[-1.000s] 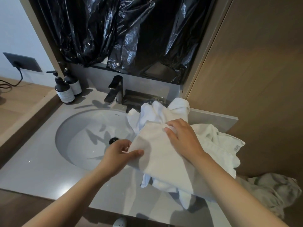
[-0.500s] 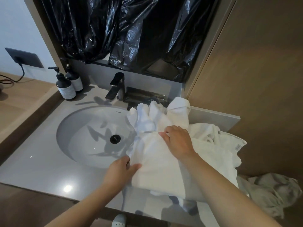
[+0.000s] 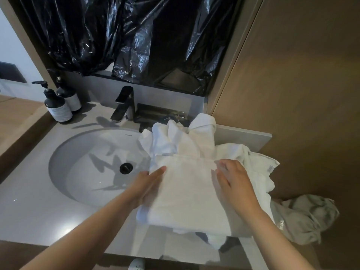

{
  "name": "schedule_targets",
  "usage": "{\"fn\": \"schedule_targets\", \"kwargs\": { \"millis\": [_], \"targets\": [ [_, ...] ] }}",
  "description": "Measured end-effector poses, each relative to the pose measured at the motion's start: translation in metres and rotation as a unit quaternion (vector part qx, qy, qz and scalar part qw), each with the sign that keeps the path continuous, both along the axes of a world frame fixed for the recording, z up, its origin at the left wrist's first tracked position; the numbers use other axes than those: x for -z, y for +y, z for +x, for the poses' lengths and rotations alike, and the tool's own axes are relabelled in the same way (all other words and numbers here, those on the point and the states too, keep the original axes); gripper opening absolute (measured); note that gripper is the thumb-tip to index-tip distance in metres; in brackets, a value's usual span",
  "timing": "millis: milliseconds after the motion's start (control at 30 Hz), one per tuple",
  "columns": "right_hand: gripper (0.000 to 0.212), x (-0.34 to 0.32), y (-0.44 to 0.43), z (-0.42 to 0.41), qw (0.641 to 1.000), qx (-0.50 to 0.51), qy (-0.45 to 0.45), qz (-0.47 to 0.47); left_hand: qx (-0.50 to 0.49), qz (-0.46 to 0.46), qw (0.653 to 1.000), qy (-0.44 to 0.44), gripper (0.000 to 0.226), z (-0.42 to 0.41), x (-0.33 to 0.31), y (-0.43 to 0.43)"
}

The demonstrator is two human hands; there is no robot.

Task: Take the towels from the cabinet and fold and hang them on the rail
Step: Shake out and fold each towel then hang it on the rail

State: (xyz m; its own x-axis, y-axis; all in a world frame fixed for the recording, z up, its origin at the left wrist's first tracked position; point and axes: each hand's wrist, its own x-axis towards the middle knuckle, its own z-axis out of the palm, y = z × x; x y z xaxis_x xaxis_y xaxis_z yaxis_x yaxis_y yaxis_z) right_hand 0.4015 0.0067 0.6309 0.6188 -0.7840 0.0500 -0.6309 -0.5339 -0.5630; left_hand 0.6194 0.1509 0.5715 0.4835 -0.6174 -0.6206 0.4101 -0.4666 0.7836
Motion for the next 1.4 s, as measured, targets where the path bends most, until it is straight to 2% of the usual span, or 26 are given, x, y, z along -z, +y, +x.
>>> {"fn": "schedule_targets", "kwargs": {
  "millis": [100,233,400,533,667,767,933,1000,1067,1133,1233,1300,1400],
  "targets": [
    [0.031,-0.003,0.014,-0.012,0.999,0.021,-0.015,0.022,0.017,-0.029,0.999,-0.033,0.037,0.005,-0.015,0.002],
    [0.028,-0.011,0.029,-0.016,0.997,0.044,-0.041,0.055,0.120,-0.055,0.965,-0.226,0.020,0.014,-0.060,0.003],
    [0.030,-0.039,0.044,-0.011,0.990,0.089,-0.100,0.054,0.210,-0.090,0.920,-0.318,0.041,0.006,-0.134,-0.028],
    [0.038,-0.075,0.058,-0.020,0.977,0.135,-0.165,0.025,0.219,-0.167,0.930,-0.243,0.038,-0.020,-0.175,-0.060],
    [0.027,-0.109,0.073,-0.042,0.958,0.156,-0.241,-0.013,0.222,-0.208,0.937,-0.170,0.022,-0.053,-0.206,-0.093],
    [0.027,-0.131,0.084,-0.061,0.944,0.155,-0.287,-0.042,0.226,-0.231,0.941,-0.100,0.021,-0.081,-0.225,-0.108],
    [0.037,-0.154,0.099,-0.095,0.945,0.152,-0.252,-0.140,0.218,-0.281,0.935,0.007,0.013,-0.133,-0.248,-0.121],
    [0.039,-0.156,0.101,-0.109,0.932,0.183,-0.241,-0.198,0.227,-0.298,0.927,0.029,0.014,-0.156,-0.257,-0.123],
    [0.031,-0.158,0.101,-0.124,0.906,0.226,-0.253,-0.254,0.242,-0.309,0.919,0.033,0.015,-0.182,-0.267,-0.122],
    [0.014,-0.163,0.099,-0.145,0.878,0.259,-0.283,-0.286,0.255,-0.317,0.913,0.033,0.018,-0.208,-0.277,-0.121],
    [0.010,-0.179,0.097,-0.185,0.855,0.280,-0.328,-0.289,0.269,-0.317,0.909,-0.021,0.024,-0.240,-0.293,-0.122],
    [0.012,-0.192,0.094,-0.212,0.847,0.279,-0.356,-0.278,0.285,-0.329,0.892,-0.121,0.028,-0.257,-0.301,-0.122],
    [0.017,-0.212,0.089,-0.251,0.838,0.280,-0.393,-0.256,0.265,-0.408,0.816,-0.314,0.027,-0.279,-0.303,-0.113]
  ]
}}
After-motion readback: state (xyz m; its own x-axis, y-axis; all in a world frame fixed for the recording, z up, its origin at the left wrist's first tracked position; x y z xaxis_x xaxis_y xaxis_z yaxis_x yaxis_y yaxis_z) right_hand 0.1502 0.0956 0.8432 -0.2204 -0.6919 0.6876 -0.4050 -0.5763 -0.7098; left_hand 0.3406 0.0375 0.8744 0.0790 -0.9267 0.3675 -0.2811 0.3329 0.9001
